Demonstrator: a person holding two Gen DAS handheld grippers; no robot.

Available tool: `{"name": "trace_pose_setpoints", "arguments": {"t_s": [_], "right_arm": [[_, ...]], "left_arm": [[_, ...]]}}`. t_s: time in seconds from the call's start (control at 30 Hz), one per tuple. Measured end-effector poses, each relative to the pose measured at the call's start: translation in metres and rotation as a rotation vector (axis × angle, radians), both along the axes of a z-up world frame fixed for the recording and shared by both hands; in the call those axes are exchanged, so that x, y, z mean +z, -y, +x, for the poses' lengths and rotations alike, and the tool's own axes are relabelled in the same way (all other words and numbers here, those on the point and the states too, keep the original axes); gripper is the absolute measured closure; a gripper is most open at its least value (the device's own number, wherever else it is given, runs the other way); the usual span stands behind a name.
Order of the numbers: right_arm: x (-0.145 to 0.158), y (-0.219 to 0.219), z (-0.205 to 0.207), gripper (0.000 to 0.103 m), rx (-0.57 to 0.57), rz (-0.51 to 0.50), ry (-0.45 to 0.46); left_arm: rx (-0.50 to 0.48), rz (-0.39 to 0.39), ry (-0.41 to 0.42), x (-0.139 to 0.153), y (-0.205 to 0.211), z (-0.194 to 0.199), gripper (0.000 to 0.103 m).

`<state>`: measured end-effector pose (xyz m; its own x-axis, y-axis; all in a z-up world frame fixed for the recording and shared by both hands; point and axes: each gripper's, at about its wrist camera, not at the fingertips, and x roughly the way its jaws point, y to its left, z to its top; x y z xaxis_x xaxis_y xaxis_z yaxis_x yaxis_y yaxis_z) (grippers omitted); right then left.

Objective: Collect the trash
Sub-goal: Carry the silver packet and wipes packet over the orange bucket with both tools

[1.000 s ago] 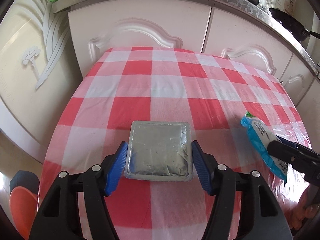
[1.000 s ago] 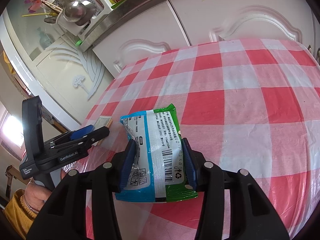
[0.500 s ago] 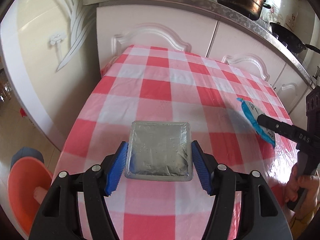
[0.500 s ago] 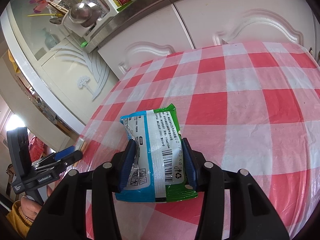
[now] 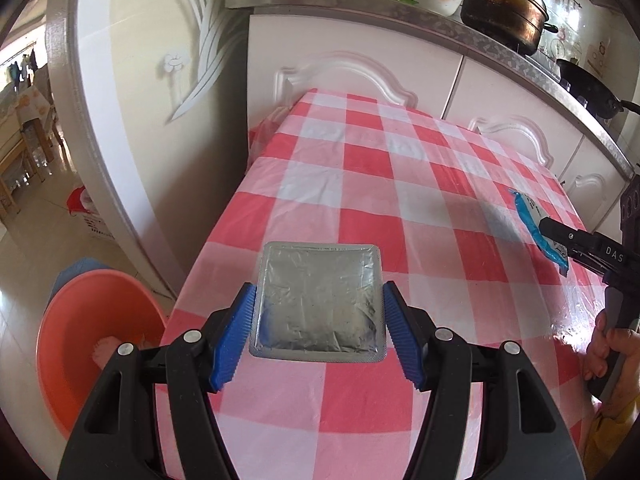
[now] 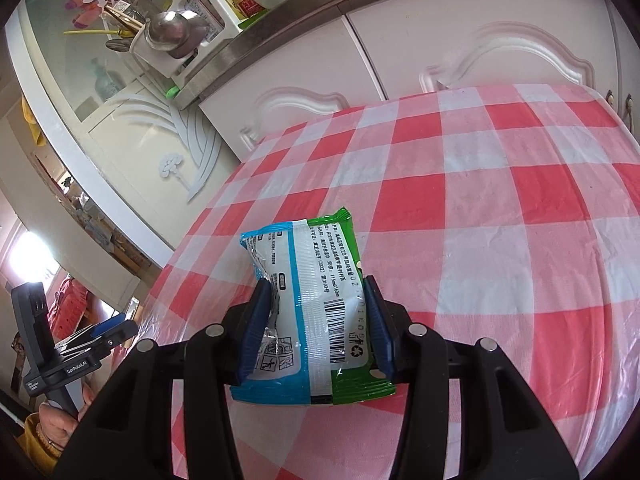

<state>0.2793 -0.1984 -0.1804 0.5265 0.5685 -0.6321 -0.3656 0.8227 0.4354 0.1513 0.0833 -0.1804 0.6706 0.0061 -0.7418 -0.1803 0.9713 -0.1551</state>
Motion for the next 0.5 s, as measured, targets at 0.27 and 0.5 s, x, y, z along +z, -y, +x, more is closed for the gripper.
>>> {"name": "trace_pose_setpoints", "arguments": {"t_s": [0.27,0.5], "right_arm": [[-0.001,0.008,-0.011,0.055,-0.06,-0.006,0.001],[-0.002,0.008,-0.022,0.055,-0.091,-0.01,-0.003]], "left_arm": [[0.029,-0.004,0.01,0.006,-0.016,-0.018,0.039],[0.044,0.026,0.03,0.01,-0.026,-0.034,0.039]]}}
